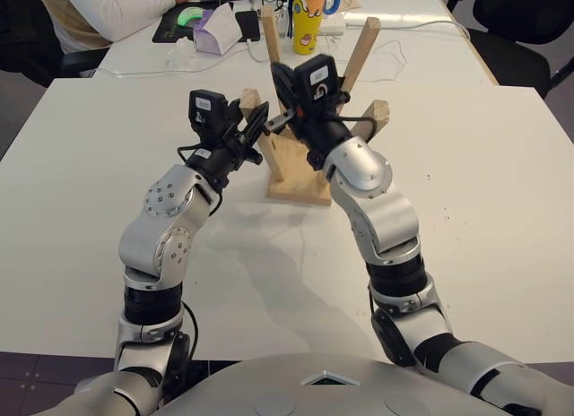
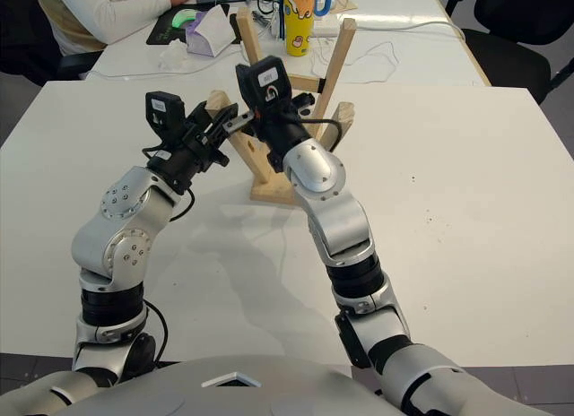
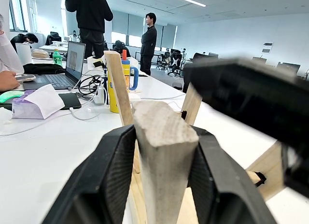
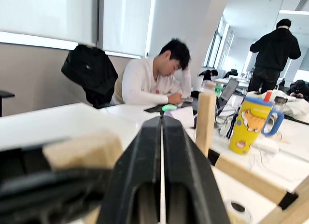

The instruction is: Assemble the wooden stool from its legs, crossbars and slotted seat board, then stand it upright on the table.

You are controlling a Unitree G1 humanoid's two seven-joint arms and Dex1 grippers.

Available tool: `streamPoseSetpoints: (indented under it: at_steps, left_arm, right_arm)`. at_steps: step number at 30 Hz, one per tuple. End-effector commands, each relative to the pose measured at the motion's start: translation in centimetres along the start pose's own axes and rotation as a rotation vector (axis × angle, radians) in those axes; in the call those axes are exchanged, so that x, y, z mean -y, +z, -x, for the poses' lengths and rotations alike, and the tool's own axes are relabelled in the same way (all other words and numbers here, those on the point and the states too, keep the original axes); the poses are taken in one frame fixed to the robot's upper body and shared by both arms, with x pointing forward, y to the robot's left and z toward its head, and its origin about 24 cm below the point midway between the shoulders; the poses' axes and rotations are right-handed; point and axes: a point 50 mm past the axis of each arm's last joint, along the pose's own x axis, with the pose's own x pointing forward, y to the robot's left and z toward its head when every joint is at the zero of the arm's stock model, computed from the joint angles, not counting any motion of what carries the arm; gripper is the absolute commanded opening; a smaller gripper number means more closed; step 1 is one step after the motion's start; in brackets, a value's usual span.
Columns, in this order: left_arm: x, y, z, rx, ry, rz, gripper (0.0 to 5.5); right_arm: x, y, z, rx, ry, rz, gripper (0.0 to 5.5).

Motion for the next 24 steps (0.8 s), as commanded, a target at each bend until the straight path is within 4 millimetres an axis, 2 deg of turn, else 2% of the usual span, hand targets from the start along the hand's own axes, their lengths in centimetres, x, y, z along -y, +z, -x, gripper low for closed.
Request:
streamPoseSetpoints:
  at_steps: [1,3,11,17,24]
  left_arm:
    - [0.7,-0.1,-0.3,-0.023,-0.034,0.007,1.56]
    - [0.9,0.1,-0.4,-0.02,-0.034,0.007,1.56]
    - [1.1,0.7,-0.6,0.002,-0.026,0.011,1.56]
    - [1.3,1.1,-0.7,0.019,-0.031,-0.001,1.56]
    - [1.4,1.2,-0.8,0.026,-0.022,-0.004,1.56]
  right_arm:
    - [-0.4,-1.8,0.7,-0.113,-0.004,0.007,0.0]
    - [-0.3,-2.5,0.8,-0.159,-0.008,0.011,0.0]
    - [-0.5,-7.7,2.5,-0.453,0.051,0.064,0.0]
    - [-0.2,-9.2,3.4,-0.523,0.108,0.099,0.0]
    - [-0.2,-11.9,5.2,-0.644,0.2,0.098,0.0]
